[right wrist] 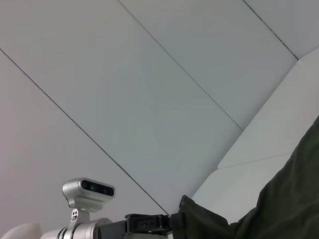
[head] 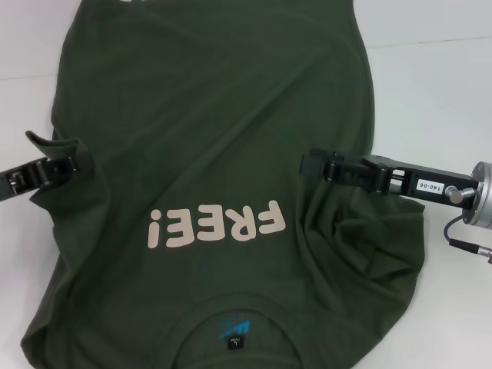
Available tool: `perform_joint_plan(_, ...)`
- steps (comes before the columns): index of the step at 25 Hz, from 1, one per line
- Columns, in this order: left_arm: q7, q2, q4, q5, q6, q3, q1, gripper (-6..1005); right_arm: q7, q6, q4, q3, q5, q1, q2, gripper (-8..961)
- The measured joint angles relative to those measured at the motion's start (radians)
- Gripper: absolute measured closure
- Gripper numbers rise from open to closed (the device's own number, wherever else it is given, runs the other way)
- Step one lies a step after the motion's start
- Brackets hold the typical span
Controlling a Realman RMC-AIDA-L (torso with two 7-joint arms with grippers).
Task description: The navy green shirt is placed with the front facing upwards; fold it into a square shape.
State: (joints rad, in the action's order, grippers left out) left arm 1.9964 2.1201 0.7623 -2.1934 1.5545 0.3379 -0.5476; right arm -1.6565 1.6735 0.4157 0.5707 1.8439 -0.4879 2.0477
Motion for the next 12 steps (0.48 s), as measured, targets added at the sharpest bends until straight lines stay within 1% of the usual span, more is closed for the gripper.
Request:
perform_joint_plan(6,-0.014,0.015,-0.02,0.005,-0.029,0.001,0.006,965,0.002,0.0,0.0,0.0,0.0,0.002,0.001,40)
perform_joint_plan(12,-0.041,0.024,-0.059,0.016,-0.059,0.002,0.004,965,0.004,-0.002,0.0,0.0,0.0,0.002,0.004,40)
